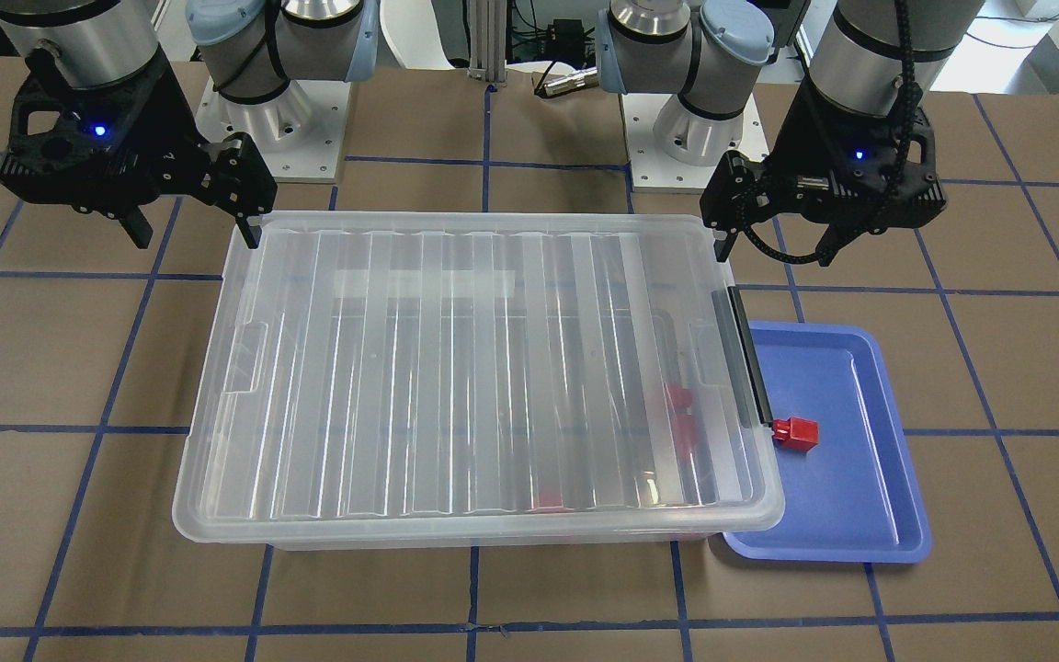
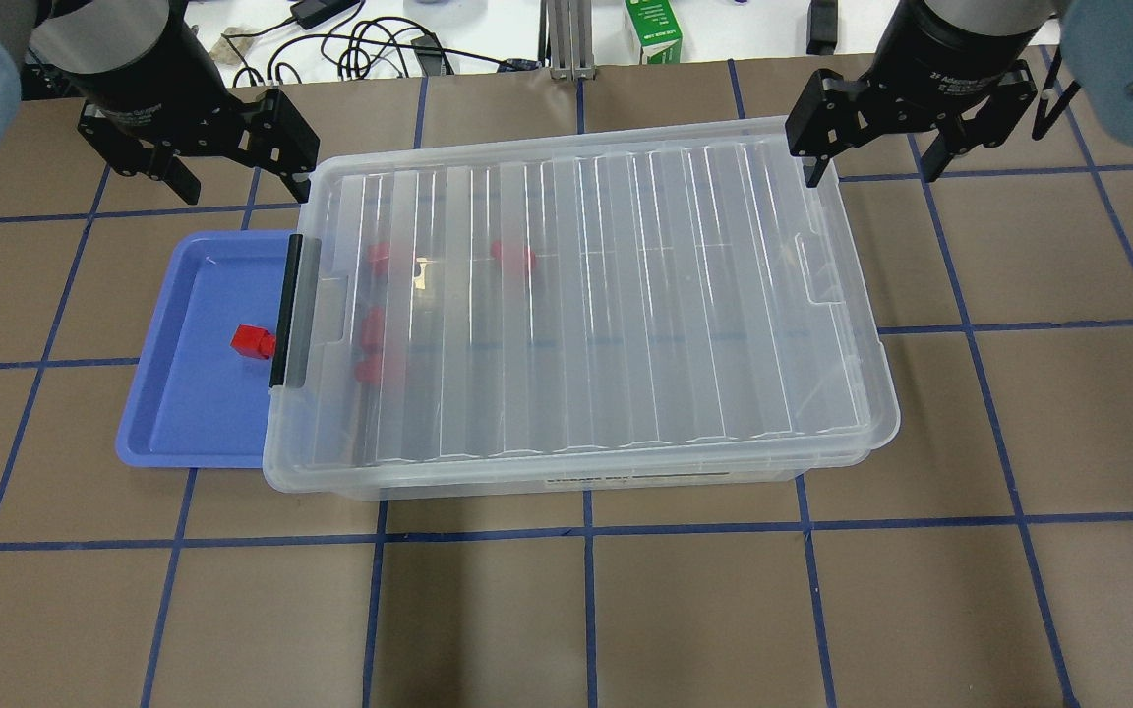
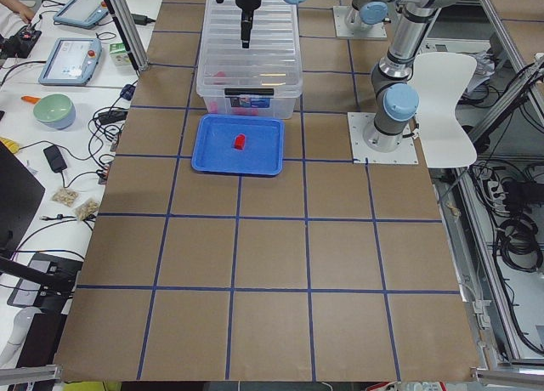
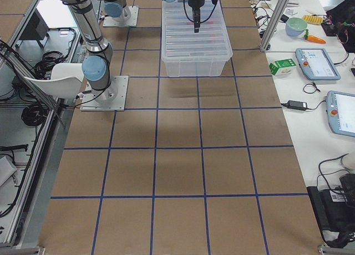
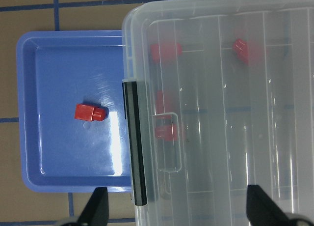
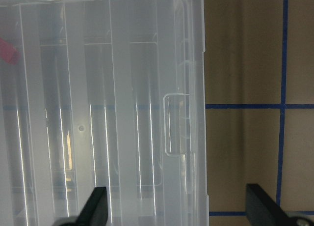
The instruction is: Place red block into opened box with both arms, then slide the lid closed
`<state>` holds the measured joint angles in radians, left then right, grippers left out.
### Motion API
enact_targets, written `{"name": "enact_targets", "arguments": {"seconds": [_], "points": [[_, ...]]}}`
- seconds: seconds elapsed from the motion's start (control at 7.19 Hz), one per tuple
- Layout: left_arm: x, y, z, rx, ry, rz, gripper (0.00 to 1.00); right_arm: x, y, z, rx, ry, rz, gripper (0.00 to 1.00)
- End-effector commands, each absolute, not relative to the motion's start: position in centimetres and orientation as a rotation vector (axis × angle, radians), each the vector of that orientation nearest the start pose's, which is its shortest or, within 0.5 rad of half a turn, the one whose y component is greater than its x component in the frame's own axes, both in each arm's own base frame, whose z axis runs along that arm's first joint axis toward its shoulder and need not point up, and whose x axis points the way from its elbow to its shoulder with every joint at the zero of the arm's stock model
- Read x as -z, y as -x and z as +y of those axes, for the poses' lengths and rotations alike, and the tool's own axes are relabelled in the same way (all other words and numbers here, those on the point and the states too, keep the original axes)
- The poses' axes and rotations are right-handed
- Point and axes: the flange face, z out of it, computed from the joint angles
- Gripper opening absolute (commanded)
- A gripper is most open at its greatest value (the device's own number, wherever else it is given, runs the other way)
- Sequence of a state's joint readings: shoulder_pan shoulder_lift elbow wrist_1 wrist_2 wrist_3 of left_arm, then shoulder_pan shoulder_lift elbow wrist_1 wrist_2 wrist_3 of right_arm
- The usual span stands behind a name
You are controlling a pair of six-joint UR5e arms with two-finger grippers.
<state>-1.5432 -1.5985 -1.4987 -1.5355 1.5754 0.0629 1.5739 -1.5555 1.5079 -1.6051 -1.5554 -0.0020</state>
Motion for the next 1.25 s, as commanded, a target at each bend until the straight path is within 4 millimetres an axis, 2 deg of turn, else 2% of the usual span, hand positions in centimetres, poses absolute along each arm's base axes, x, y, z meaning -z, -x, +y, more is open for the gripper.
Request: {"name": "enact_targets", "arguments": {"seconds": [0.0, 0.28, 0.42, 0.56, 0.7, 0.83, 0.97, 1.11], "points": [[-51.3, 11.9, -51.4, 0.120, -0.055, 3.131, 1.00, -51.5, -13.6, -50.5, 0.129, 0.011, 3.124, 1.00], [-51.3, 11.9, -51.4, 0.124, -0.055, 3.129, 1.00, -51.4, -13.5, -50.8, 0.134, 0.044, 3.123, 1.00], [-51.3, 11.8, -51.4, 0.122, -0.055, 3.128, 1.00, -49.9, -13.1, -52.2, 0.157, 0.092, 3.120, 1.00], [-51.3, 11.9, -51.4, 0.122, -0.055, 3.129, 1.00, -47.4, -13.1, -54.1, 0.135, 0.097, 3.124, 1.00], [-51.3, 11.9, -51.4, 0.122, -0.048, 3.132, 1.00, -43.6, -13.0, -56.0, 0.083, 0.097, 3.129, 1.00], [-51.6, 11.9, -51.1, 0.129, -0.048, 3.132, 1.00, -39.3, -12.4, -57.0, 0.021, 0.152, 3.157, 1.00], [-51.6, 11.9, -51.1, 0.132, -0.048, 3.132, 1.00, -37.2, -11.4, -58.0, 0.072, 0.157, 3.162, 1.00], [-51.8, 11.9, -51.0, 0.134, -0.050, 3.130, 1.00, -37.0, -9.6, -58.4, 0.081, 0.128, 3.165, 1.00]]}}
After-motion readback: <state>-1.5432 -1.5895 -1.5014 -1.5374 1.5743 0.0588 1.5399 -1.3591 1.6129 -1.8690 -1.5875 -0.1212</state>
